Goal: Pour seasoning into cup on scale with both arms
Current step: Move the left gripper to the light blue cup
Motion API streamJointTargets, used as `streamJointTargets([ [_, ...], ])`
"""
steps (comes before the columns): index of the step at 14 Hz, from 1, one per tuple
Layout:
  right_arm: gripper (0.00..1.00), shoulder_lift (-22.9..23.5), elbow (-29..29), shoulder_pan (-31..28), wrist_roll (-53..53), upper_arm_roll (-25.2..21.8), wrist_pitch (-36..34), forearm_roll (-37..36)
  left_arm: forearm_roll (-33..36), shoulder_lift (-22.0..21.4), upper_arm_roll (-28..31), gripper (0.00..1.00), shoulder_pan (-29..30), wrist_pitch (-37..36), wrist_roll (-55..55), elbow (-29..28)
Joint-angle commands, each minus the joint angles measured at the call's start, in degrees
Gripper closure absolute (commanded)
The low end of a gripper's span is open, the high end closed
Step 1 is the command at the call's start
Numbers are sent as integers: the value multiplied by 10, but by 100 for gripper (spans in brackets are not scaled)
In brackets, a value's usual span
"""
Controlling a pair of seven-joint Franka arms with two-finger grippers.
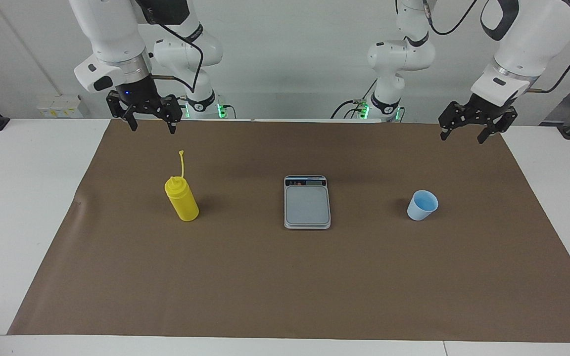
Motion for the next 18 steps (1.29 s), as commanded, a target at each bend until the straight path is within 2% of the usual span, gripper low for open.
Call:
streamJointTargets([
  [1, 0, -14, -16, -9, -12, 3, 3, 12, 0, -21, -1, 0, 6, 9, 8, -29],
  [6, 0, -14, -16, -9, -12, 2, 3, 12, -1, -25, -1, 0, 20, 44, 4, -54],
  [10, 0, -14, -16, -9, -12, 3, 3, 12, -2, -15, -1, 0, 34, 125, -9, -121],
  [14, 0, -14, -16, -8, -12, 2, 3, 12, -5, 47, -1, 0, 48, 193, -51, -135],
  [16, 0, -14, -16, -8, -12, 2, 3, 12, -5, 53, -2, 0, 48, 243, -82, -175],
  [18, 0, -14, -16, -8, -12, 3, 3, 12, -6, 47, -2, 0, 47, 316, -92, -240],
])
